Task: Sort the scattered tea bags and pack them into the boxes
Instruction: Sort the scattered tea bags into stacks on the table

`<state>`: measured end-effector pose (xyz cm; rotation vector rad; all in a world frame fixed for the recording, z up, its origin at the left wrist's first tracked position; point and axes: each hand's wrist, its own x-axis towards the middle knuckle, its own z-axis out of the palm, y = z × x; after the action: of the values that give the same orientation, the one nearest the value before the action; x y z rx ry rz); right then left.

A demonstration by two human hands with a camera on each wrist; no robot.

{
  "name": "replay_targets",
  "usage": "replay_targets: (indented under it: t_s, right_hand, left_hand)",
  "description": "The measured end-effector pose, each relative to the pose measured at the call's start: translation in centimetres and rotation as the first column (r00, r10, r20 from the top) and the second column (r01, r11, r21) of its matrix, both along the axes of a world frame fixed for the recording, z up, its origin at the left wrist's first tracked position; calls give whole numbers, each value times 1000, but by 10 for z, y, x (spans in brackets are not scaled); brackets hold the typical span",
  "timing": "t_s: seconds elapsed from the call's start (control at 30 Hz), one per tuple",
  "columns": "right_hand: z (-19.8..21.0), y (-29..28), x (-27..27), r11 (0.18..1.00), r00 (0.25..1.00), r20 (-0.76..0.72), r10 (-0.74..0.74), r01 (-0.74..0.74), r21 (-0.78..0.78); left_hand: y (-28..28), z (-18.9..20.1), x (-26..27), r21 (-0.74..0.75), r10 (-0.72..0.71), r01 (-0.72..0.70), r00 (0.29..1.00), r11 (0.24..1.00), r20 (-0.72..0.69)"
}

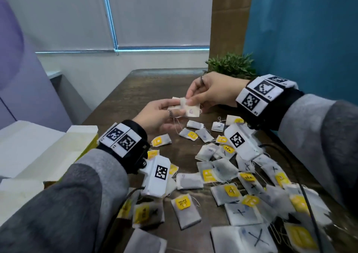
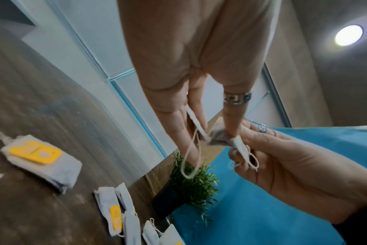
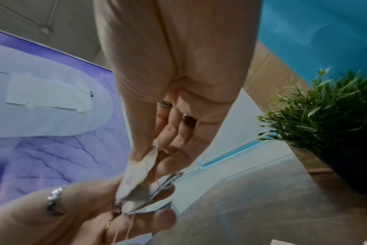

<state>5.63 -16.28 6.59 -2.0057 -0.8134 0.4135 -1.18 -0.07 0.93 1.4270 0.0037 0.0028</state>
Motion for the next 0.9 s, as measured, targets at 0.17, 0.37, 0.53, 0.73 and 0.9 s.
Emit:
replay_targets:
  t_s: [0.17,0.37,0.53,0.73,0.9]
  right_hand:
    - [1,-4,-25,997,1000,-19,11,-10,74]
    - [-17,3,-5,959,957,199,-212,243,-148]
    - [-47,17,38,761,883,453,-127,379,-527]
    - [-94,37,97,572,932,354,-78,332,-750]
    - [-113,51,120,605,933,358,-29,302,-737]
  left_hand:
    - [-3,1,-25,-124,-11,21,997,992,78]
    - [8,-8,-39,118,123,-136,986,984,112]
    - [25,-31,-48,220,122,-148,984,964,127]
    - [40,-53,-38,61,128,-135,986,989,110]
    - [46,-56,-31,71,85,-93,991,993,99]
